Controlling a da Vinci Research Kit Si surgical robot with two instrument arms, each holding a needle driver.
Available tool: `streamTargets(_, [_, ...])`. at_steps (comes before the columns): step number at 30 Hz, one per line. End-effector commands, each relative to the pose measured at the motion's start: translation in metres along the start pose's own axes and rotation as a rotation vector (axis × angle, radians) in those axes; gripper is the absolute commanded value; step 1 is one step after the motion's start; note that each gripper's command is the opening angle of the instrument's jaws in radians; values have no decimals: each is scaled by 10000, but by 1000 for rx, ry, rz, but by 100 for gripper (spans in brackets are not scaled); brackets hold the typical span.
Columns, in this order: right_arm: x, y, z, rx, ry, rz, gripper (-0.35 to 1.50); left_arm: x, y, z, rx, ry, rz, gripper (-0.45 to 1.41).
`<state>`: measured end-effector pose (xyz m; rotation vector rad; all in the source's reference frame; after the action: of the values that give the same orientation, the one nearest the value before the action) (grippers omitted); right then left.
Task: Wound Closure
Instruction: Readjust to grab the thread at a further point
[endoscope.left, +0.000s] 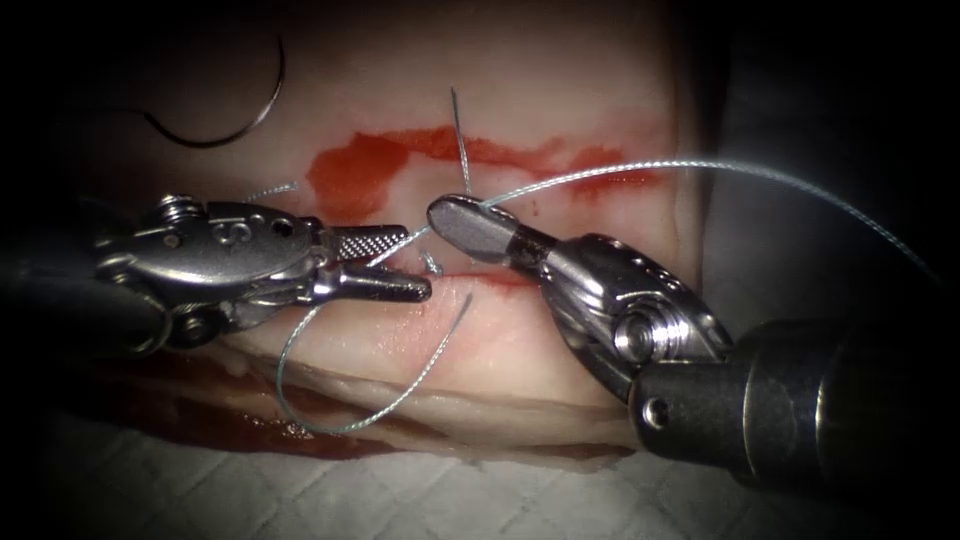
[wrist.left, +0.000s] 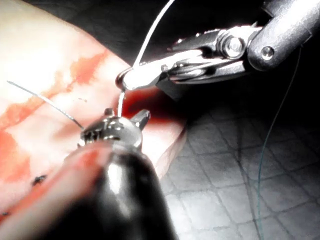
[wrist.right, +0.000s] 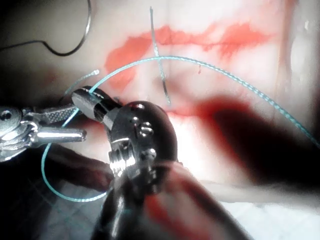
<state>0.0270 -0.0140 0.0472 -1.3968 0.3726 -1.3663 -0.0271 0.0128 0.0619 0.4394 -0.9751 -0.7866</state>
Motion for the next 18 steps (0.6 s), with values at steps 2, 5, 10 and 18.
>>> streamTargets(2, [4, 3, 12, -12, 9, -1, -35, -1, 0, 8, 0, -3, 27, 20])
streamTargets(5, [5, 3, 13, -22, 20, -1, -35, -3, -1, 7, -40, -7, 90, 29])
streamTargets(10, [7, 4, 14, -20, 24, -8, -35, -7, -1, 5, -76, -4, 177, 41])
streamTargets(18, [9, 8, 16, -13, 33, -20, -35, -11, -2, -2, -156, 0, 185, -5])
